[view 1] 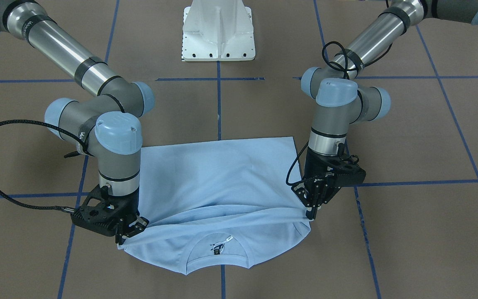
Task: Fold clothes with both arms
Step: 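Lay the hem down near the collar and open both grippers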
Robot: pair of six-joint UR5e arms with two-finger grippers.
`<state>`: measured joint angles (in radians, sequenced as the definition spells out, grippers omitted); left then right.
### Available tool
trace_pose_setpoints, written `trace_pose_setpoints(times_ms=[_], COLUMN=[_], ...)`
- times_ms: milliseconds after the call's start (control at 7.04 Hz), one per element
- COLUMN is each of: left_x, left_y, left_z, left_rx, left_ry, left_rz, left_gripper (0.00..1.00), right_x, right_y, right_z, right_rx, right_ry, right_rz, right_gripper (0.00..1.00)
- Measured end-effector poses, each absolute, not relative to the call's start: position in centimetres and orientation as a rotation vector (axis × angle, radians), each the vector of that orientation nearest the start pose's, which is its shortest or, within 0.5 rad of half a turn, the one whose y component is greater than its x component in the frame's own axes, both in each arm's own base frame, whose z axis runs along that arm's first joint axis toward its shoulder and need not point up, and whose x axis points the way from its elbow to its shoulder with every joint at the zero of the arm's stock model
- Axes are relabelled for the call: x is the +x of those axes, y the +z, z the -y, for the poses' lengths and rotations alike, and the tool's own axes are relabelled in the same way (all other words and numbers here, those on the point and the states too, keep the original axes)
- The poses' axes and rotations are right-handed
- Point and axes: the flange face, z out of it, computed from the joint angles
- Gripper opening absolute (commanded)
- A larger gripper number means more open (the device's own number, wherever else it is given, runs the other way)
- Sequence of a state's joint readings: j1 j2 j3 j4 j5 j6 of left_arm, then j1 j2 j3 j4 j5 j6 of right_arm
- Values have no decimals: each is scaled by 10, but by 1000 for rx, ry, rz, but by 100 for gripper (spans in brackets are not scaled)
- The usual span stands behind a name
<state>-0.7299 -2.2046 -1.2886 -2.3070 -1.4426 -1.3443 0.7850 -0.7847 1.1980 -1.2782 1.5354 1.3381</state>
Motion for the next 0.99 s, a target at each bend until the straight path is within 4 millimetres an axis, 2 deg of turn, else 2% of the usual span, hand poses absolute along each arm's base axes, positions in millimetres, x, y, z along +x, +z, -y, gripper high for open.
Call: trace_pose_setpoints(times_ms=[142, 284, 568, 710, 853, 995], left_x=[460, 452, 443, 441, 441, 440], left_y=[337, 343, 349, 350, 348, 349], left_z=[621, 629, 632, 630, 626, 620], left_rx=[624, 634, 652, 656, 650, 646], left_ry=[-527, -535, -540, -533, -515, -490], left_rz=[-912, -904, -930, -954, -991, -1045], left_gripper=[75, 100, 100, 100, 100, 100], right_x=[-470, -472, -475, -477, -482, -486], right_y=[317, 317, 309, 306, 312, 324], right_z=[663, 662, 658, 642, 603, 552], right_rx=[377, 376, 381, 384, 375, 341], right_ry=[541, 538, 535, 526, 513, 534], right_rz=[605, 606, 622, 645, 685, 733], right_gripper=[40, 51, 54, 55, 56, 56])
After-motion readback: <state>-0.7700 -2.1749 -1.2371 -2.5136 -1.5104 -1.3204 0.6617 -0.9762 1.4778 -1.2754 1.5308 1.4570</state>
